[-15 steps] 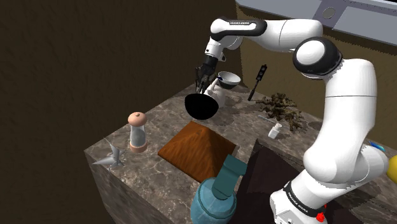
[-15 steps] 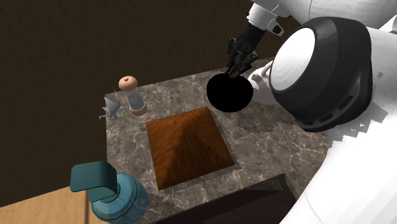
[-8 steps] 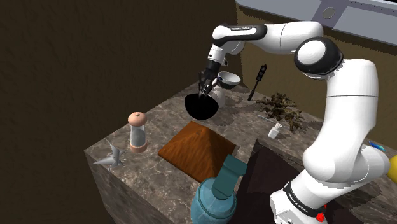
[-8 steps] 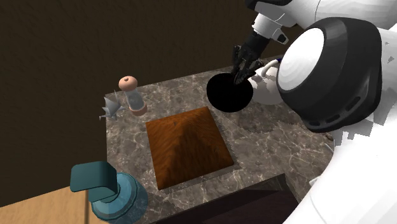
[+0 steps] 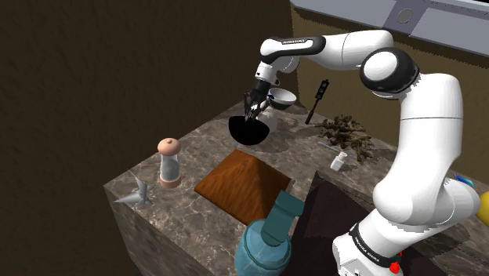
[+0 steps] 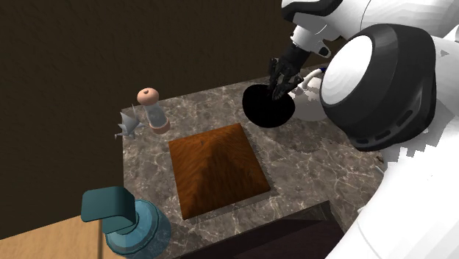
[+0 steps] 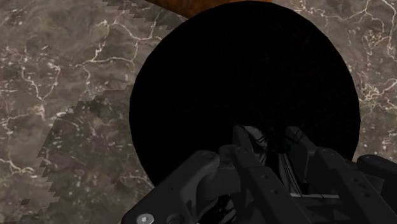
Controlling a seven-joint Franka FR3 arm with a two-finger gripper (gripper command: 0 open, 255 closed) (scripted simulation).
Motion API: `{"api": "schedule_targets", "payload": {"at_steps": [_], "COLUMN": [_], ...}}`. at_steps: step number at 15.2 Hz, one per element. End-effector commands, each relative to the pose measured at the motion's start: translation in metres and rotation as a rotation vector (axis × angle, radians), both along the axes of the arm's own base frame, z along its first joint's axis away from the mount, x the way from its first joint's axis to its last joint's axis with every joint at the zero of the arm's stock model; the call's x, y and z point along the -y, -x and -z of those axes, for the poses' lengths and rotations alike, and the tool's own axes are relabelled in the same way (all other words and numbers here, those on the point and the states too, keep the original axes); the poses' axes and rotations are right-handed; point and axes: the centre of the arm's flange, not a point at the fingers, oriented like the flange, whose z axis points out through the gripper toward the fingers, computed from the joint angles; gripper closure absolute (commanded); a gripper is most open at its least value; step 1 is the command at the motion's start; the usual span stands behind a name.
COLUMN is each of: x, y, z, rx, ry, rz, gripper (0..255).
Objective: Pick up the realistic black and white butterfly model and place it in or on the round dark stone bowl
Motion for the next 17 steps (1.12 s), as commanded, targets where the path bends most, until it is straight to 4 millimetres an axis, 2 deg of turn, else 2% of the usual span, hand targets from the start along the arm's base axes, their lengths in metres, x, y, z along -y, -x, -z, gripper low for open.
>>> {"api": "schedule_targets", "payload": {"at_steps": [1,6,7,12,16,17], "x": [-0.003,-0.003,-0.005,-0.003,0.016,0.016], "y": [0.002,0.002,0.003,0.002,-0.009,-0.009], "z": [0.012,0.012,0.011,0.012,-0.033,-0.033], "rx": [-0.018,-0.018,-0.018,-0.018,-0.018,-0.018], "ry": [-0.006,-0.006,-0.006,-0.006,-0.006,-0.006], "rz": [-0.006,-0.006,-0.006,-0.006,-0.006,-0.006], "gripper": [255,255,0,0,0,0]}}
